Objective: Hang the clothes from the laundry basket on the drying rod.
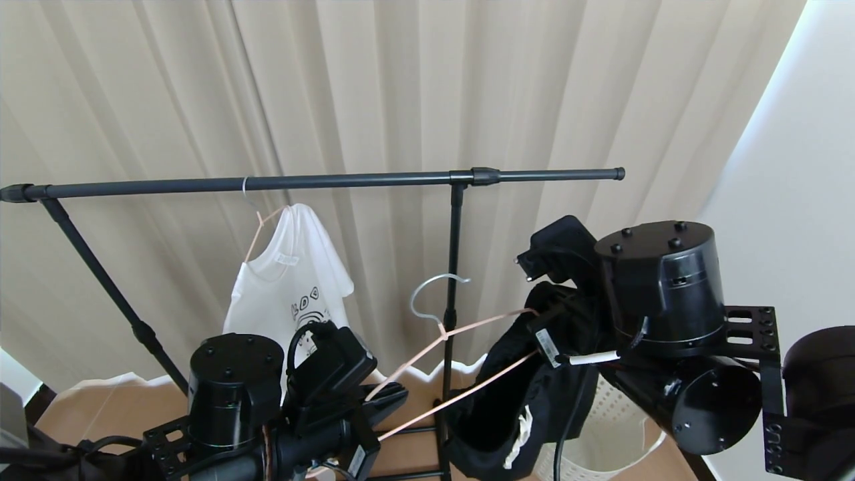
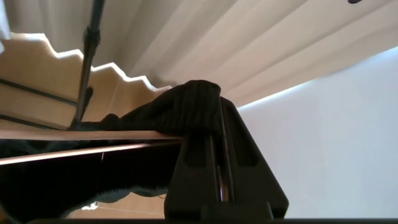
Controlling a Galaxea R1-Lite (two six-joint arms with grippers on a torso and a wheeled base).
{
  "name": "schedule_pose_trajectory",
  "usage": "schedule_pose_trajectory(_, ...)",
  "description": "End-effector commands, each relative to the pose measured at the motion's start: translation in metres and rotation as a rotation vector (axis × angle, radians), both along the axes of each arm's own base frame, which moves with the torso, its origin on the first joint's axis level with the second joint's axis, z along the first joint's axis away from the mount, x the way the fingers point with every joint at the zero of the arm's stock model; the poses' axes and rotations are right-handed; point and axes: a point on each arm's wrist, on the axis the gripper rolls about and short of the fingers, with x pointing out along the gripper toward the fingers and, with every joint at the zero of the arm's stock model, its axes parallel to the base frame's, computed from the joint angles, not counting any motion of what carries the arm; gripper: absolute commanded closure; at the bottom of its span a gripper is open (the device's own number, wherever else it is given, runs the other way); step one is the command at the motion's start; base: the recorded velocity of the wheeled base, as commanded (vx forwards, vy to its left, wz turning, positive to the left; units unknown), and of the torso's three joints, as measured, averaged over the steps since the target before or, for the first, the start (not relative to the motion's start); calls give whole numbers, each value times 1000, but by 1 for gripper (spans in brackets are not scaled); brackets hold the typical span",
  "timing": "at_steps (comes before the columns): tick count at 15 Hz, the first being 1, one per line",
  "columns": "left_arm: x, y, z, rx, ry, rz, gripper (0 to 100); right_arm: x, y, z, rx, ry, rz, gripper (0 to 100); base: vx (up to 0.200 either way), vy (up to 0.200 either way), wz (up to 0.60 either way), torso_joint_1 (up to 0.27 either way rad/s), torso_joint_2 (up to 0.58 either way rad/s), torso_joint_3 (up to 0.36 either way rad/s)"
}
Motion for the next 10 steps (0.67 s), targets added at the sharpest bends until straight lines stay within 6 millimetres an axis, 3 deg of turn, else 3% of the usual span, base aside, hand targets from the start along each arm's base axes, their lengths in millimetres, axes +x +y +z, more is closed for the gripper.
schedule_pose_trajectory(1, 0, 0, -1, 1, 1, 0, 100, -8, 10, 1, 26, -1, 35, 100, 0, 0, 0, 0, 0, 0)
schedule_pose_trajectory(10, -2, -3, 0, -7, 10, 4, 100, -35, 41, 25, 222, -28, 124, 100, 0, 0, 0, 0, 0, 0)
